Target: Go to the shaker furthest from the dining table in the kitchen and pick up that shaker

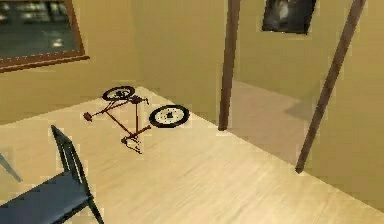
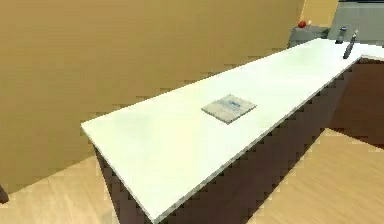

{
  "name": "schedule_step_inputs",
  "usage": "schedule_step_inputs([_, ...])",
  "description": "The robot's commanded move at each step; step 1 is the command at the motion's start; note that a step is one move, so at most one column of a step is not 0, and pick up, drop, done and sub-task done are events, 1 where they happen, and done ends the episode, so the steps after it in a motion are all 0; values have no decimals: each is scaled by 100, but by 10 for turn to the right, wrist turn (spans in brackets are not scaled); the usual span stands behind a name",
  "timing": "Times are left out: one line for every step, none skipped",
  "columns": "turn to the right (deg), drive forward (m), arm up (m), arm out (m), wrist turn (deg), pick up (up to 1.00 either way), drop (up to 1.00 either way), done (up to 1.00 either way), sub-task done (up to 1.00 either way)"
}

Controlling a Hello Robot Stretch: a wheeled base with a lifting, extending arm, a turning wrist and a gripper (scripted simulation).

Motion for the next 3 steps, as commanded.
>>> schedule_step_inputs([450,0,0,0,0,0,0,0,0])
schedule_step_inputs([0,95,0,0,0,0,0,0,0])
schedule_step_inputs([450,0,0,0,0,0,0,0,0])
